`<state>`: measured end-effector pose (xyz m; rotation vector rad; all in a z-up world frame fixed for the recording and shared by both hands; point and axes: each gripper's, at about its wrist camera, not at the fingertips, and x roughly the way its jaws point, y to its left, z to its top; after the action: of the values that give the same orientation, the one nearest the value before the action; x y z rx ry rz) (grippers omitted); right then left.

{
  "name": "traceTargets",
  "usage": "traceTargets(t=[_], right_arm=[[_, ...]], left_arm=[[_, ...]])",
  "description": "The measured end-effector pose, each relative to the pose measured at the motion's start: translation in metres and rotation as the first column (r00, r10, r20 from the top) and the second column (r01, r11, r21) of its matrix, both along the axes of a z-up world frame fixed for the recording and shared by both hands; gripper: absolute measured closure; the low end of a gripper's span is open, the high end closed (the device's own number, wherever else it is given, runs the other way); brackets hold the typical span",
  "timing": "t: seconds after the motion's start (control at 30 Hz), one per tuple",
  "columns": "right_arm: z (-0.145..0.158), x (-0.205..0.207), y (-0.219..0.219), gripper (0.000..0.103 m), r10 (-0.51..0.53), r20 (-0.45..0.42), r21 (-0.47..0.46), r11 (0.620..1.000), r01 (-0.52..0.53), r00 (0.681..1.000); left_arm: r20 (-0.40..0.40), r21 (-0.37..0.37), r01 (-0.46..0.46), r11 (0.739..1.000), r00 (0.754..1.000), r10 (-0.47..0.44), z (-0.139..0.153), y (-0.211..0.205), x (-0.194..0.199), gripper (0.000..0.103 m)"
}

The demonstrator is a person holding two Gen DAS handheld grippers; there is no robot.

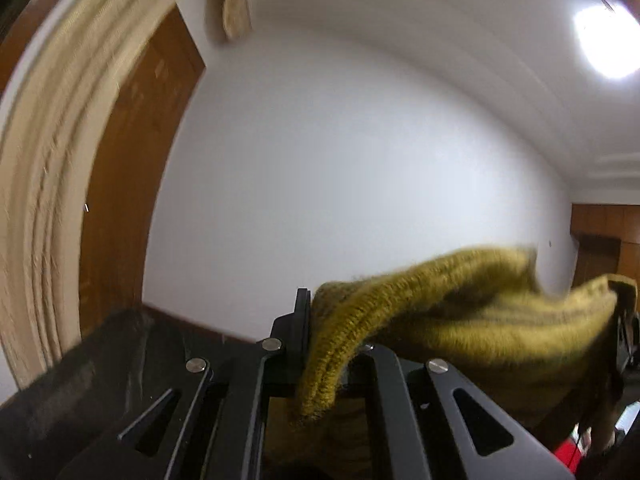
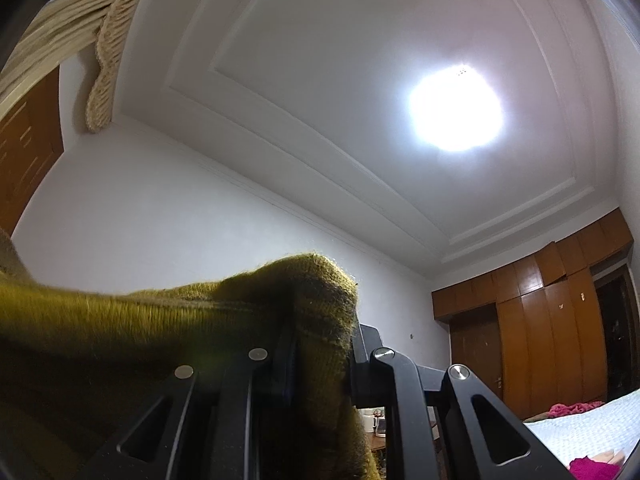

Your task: Fold clothes

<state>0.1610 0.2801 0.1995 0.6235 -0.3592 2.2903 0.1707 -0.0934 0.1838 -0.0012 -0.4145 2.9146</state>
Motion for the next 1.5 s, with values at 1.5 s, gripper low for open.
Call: traceTargets(t=[1.5], right_arm=[[-0.119, -0.253, 0.021, 0.085, 0.031, 0.615, -0.072, 0.997, 0.018, 0.788]], left_arm=[[0.480, -0.356, -0.049, 0.933, 0.847, 0.228, -0.148, 0.077, -0.218, 0.095]])
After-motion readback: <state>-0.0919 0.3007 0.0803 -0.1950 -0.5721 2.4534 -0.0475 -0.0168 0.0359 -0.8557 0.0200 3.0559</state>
